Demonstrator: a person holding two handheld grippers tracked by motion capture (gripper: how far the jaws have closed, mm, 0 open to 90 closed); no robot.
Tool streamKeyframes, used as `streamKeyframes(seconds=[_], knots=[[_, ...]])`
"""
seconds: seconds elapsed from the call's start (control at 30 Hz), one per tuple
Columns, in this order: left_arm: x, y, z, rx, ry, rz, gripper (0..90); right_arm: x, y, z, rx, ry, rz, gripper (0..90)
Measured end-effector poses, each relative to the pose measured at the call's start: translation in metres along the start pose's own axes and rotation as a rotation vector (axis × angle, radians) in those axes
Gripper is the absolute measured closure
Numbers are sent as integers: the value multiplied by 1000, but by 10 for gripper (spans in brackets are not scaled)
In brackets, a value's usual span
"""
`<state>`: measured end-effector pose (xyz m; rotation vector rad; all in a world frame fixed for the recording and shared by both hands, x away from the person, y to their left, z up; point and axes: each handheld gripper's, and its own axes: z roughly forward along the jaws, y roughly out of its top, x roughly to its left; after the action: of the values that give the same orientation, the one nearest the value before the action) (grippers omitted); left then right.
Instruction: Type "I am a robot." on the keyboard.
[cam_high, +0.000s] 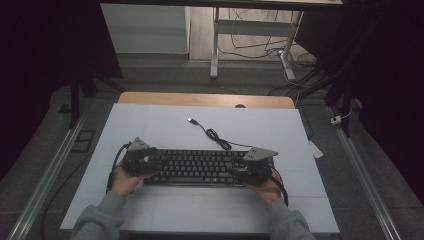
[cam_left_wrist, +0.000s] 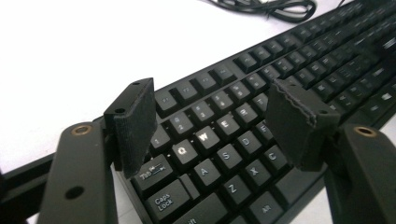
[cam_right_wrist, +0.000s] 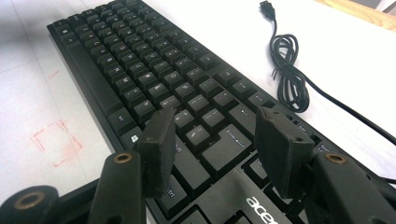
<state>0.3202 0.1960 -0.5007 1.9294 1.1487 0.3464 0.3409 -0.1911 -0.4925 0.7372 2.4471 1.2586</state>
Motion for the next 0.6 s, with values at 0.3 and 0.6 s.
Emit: streamKeyframes(seconds=[0.3, 0.6], knots=[[-6, 1, -4, -6, -54, 38, 446, -2, -1, 4, 15, -3, 4, 484], [-22, 5, -5, 0, -163, 85, 739, -3, 0, 5, 23, -5, -6, 484]])
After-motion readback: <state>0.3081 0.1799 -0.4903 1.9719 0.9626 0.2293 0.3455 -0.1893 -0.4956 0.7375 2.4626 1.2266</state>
